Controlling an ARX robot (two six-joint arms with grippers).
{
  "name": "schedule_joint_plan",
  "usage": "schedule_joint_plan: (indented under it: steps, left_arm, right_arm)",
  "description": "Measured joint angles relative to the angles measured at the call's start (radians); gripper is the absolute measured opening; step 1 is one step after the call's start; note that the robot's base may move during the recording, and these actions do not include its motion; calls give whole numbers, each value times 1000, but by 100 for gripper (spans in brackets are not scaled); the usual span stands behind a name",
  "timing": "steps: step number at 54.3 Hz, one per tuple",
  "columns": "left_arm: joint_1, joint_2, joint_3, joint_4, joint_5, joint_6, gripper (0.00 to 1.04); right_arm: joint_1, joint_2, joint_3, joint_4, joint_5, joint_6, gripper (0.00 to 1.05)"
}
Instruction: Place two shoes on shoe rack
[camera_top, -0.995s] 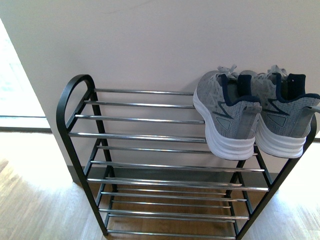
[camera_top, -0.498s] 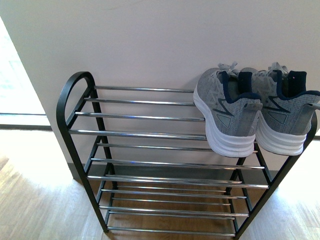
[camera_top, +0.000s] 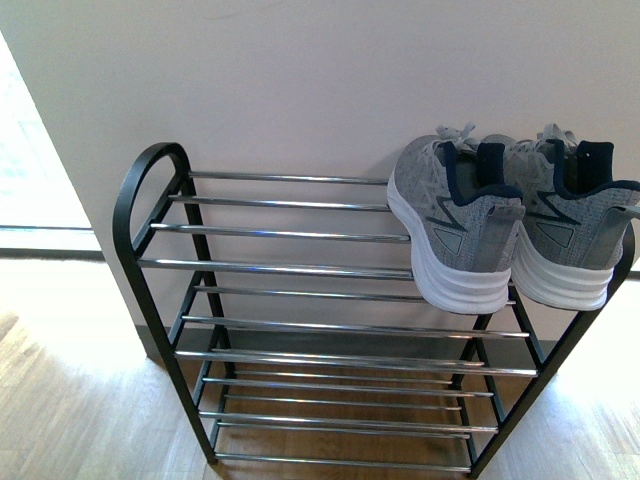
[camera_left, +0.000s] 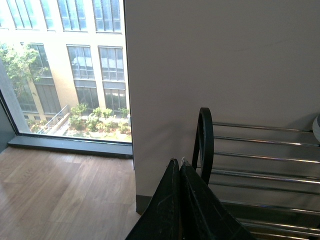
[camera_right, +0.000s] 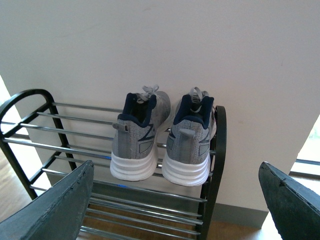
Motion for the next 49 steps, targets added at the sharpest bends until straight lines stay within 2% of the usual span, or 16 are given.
schedule_joint_plan:
  steps: [15, 20, 32, 36, 43, 49]
  left_arm:
    - [0, -68, 0, -69, 0, 0, 1]
    - [0, -202, 0, -232, 0, 0, 1]
    - [1, -227, 0, -245, 0, -1, 2]
    - [1, -227, 0, -245, 0, 0, 12]
    - [1, -227, 0, -245, 0, 0, 37]
    - [1, -227, 0, -245, -2, 0, 64]
  right_arm:
    - [0, 0, 0, 0, 0, 0, 96]
    - [0, 0, 0, 0, 0, 0, 96]
    - [0, -1, 0, 0, 0, 0, 96]
    - [0, -1, 0, 0, 0, 0, 96]
    - [0, -1, 0, 0, 0, 0, 96]
    - [0, -1, 0, 0, -1, 0, 96]
